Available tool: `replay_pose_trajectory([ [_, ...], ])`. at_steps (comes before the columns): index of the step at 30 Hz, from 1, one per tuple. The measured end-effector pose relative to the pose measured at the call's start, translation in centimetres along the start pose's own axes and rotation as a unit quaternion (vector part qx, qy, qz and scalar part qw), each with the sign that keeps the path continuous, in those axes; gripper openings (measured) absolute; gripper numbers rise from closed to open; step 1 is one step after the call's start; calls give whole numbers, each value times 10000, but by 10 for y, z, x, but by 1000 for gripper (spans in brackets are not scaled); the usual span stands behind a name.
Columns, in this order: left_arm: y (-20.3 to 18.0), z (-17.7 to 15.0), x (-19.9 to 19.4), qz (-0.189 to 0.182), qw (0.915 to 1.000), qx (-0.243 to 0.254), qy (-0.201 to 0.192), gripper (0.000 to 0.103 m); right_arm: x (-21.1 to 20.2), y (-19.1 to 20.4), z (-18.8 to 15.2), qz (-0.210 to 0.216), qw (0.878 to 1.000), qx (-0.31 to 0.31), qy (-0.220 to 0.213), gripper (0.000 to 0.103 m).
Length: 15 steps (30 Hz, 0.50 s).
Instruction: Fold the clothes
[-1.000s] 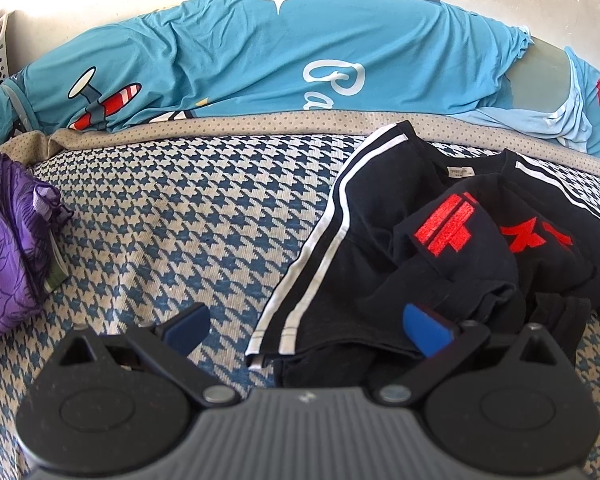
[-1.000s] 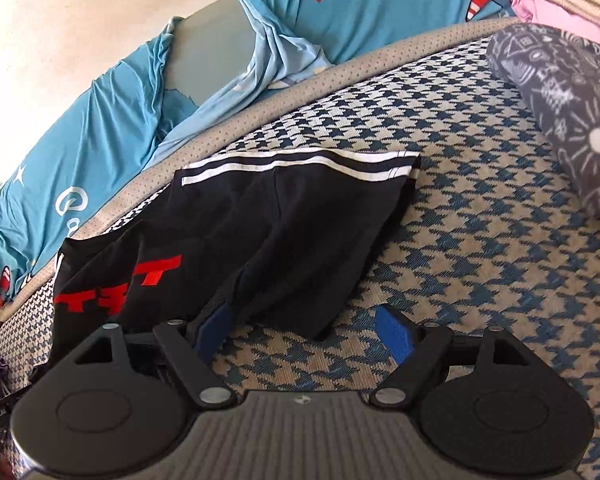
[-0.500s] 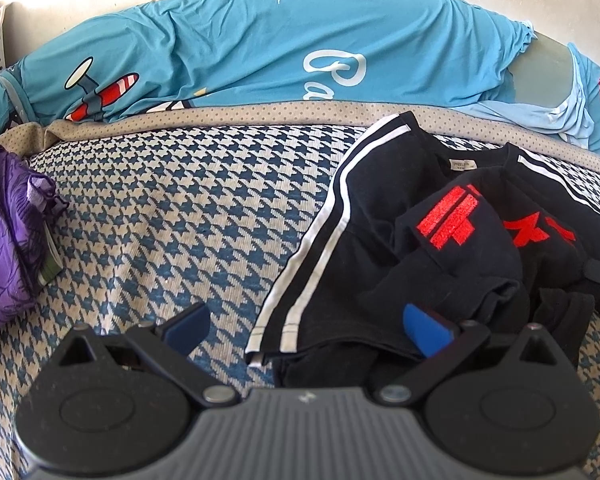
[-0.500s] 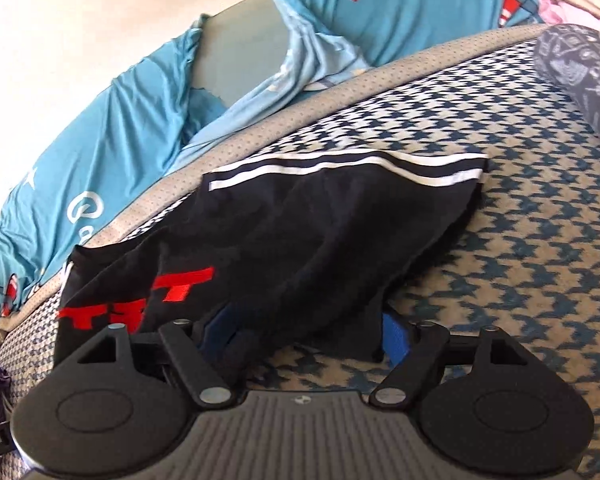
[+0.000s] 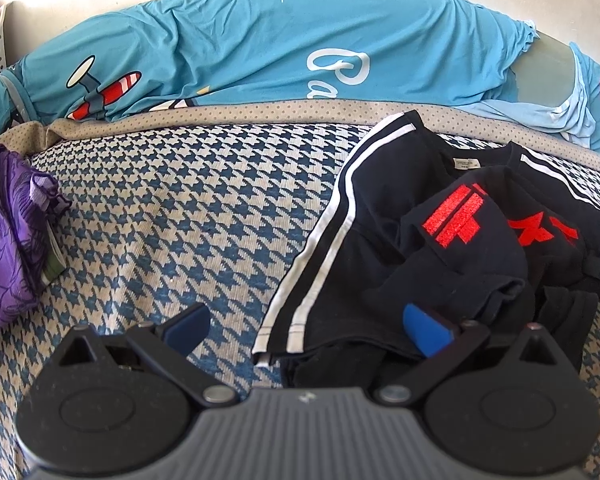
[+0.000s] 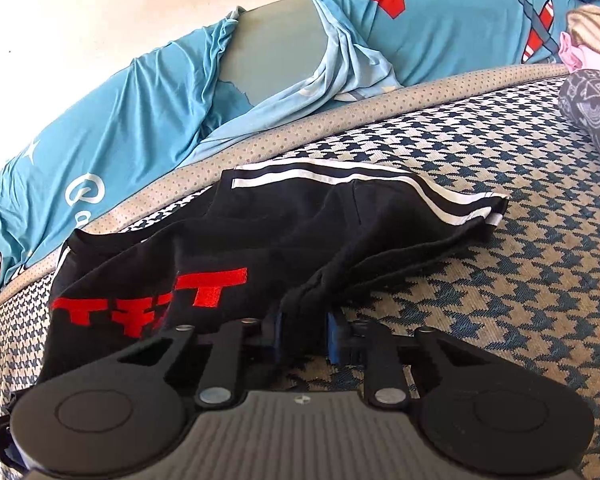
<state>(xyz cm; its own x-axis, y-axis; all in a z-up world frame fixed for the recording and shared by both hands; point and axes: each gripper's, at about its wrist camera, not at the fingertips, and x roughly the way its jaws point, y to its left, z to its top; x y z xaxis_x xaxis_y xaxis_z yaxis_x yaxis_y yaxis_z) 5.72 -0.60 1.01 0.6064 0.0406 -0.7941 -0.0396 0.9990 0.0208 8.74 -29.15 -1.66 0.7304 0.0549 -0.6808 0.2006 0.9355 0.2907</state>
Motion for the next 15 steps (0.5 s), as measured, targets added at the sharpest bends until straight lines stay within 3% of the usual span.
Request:
replay_pose_trajectory([
  [3, 0, 0, -1, -1, 10000, -18, -4, 103, -7, -3, 4, -23, 9999, 34, -95, 19],
  [8, -2, 0, -1, 18, 10000, 4, 6, 103, -26, -10, 17, -261, 9977, -76, -613, 18],
  [15, -7, -2, 0, -14, 9999, 124, 55, 103, -38, -38, 45, -1031, 9878, 165, -1152, 18],
])
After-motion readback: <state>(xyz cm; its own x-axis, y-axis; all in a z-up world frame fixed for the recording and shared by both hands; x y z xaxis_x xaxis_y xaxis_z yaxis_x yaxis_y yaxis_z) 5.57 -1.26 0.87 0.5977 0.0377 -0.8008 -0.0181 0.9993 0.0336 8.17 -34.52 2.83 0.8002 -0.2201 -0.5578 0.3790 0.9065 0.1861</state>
